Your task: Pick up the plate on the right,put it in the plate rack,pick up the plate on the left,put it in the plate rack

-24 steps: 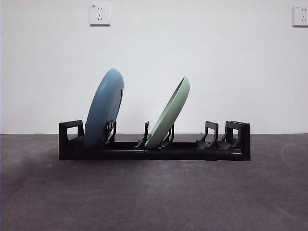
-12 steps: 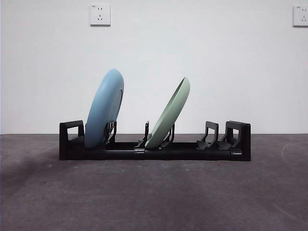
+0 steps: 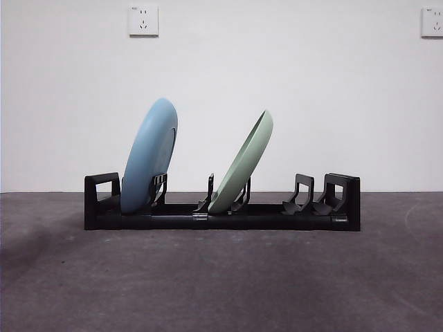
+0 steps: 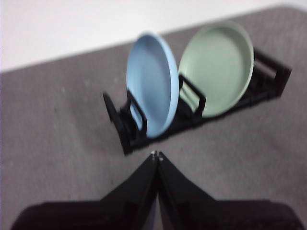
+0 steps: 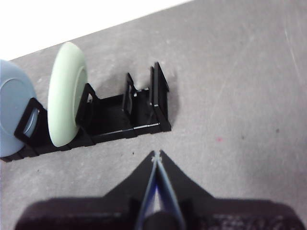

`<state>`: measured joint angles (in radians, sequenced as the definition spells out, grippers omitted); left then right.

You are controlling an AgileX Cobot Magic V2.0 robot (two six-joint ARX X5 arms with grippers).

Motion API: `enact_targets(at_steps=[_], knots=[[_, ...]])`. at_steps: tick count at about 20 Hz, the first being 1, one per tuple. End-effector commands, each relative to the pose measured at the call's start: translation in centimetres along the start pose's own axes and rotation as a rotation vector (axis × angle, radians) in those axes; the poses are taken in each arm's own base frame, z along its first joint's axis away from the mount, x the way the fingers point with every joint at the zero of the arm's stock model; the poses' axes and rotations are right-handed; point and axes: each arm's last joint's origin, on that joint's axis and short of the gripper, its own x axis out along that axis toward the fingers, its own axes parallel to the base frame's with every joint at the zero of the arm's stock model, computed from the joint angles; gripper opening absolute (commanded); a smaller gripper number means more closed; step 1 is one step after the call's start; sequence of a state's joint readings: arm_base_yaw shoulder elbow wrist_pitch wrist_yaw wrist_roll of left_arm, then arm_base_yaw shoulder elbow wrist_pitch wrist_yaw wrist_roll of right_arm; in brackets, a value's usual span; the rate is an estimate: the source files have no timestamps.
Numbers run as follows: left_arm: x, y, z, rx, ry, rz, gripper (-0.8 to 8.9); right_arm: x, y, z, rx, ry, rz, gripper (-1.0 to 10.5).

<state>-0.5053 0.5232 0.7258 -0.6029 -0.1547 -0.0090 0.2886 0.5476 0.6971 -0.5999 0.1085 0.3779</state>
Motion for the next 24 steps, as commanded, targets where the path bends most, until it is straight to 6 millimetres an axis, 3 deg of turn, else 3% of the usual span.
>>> enact_targets(at_steps=[1, 5, 7, 10, 13, 18, 24], knots=[[0.4, 0.0, -0.3, -0.005, 0.042, 0.003, -0.03, 0.1, 0.0, 0.0, 0.031, 0.002, -0.006, 0.0], [1.0, -0.1, -0.3, 0.000, 0.071, 0.003, -0.04, 0.1, 0.0, 0.0, 0.031, 0.003, -0.004, 0.0], [0.2, 0.3, -0.4, 0.040, 0.046, 0.022, -0.03, 0.0, 0.0, 0.0, 0.031, 0.004, -0.004, 0.0], [-0.7, 1.5, -0.9, -0.021, -0.138, 0.094, -0.04, 0.0, 0.0, -0.1, 0.031, 0.008, -0.005, 0.0], [-0.1, 2.6, -4.0, -0.062, -0.299, 0.230, -0.04, 0.0, 0.0, -0.1, 0.031, 0.010, -0.006, 0.0], [2.7, 3.3, -10.9, -0.107, -0.283, 0.335, -0.03, 0.1, 0.0, -0.1, 0.031, 0.010, -0.007, 0.0], [4.1, 3.2, -14.1, -0.111, -0.251, 0.333, -0.03, 0.1, 0.0, -0.1, 0.031, 0.011, -0.007, 0.0]])
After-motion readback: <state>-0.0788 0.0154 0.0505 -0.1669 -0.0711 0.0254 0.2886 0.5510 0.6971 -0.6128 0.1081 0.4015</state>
